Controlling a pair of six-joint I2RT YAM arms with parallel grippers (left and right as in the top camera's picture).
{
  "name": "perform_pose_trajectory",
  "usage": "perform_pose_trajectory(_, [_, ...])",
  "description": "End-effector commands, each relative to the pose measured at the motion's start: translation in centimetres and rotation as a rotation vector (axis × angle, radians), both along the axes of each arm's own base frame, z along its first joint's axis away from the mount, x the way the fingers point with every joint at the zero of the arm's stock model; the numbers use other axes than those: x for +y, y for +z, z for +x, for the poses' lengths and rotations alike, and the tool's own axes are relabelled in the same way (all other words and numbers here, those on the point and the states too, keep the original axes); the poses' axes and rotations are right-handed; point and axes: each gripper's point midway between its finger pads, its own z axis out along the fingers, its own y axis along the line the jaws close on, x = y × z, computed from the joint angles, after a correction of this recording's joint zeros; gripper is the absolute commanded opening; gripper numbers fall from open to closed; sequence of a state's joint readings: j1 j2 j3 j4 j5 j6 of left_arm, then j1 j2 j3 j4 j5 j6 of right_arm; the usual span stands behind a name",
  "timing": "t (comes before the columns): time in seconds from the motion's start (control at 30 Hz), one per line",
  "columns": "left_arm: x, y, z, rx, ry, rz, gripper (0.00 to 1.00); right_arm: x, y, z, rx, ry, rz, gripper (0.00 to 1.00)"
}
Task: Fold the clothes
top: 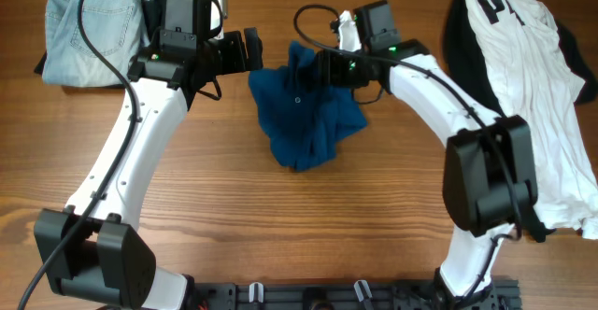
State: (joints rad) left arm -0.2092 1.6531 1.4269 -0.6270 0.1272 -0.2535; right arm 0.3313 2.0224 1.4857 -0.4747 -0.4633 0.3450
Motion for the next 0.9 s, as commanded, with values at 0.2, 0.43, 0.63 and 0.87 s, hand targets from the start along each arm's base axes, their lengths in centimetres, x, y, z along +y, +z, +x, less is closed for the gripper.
perform_pose_trajectory(0.2, [0.3,-0.5,0.3,0.011,0.019,0.001,1.0,1.4,-0.8,2.0,-0.065,-0.045,0.009,0.57])
perform_pose_trajectory(0.43, [0.2,-0.5,0.3,0.012,0.019,0.001,1.0,2.5,-2.3,2.0,-0.087,-0.067,-0.055,0.56])
perform_pose_trajectory(0.63, [0.3,-0.5,0.3,0.011,0.019,0.001,1.0,1.9,-2.5,2.0,-0.073,-0.082,-0.065,0.16])
perform_pose_trajectory(0.87, [0.3,-0.5,0.3,0.011,0.019,0.002,1.0,-3.3,-0.1,2.0,-0.027,-0.144,-0.108,0.04])
